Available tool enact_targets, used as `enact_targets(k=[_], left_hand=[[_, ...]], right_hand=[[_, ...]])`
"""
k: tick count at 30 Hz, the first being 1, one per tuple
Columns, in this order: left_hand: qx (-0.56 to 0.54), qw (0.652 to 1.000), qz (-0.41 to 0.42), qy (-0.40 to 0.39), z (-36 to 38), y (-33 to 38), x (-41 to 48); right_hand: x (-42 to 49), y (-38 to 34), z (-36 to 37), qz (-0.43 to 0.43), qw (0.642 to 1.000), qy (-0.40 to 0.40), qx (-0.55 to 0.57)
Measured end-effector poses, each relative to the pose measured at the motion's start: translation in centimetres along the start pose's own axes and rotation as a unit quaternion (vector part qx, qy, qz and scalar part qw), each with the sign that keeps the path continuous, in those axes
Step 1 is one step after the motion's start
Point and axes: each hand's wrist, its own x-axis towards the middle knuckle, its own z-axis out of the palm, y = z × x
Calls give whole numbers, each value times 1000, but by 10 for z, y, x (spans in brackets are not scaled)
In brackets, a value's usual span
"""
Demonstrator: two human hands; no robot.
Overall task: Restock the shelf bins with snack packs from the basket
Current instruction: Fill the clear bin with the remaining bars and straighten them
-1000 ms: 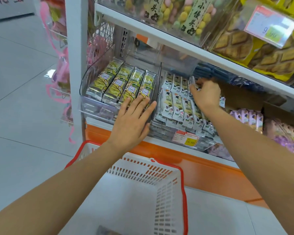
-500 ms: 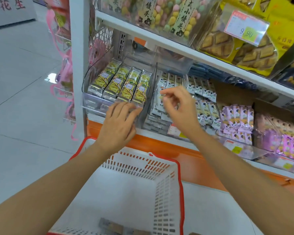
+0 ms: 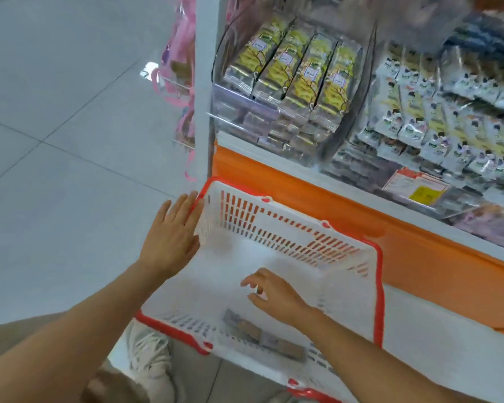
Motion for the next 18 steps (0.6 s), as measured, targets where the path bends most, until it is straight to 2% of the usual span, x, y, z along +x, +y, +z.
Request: enact_targets(k=[4, 7, 12, 15, 18], left_hand=[[-32, 999, -17, -34, 27, -18, -18], [-90, 995, -36, -34, 38, -19, -22], [-128, 991, -42, -6, 40, -16, -19], [-135, 990, -39, 10, 41, -17, -18], [-137, 990, -41, 9, 40, -15, -17]], right_hand=[[10, 22, 47, -6, 992, -121, -38], [16, 28, 72, 9, 987, -150, -51], [25, 49, 88, -22, 969, -223, -101], [30, 55, 92, -12, 969, -225, -100], [32, 57, 93, 22, 983, -171, -65]])
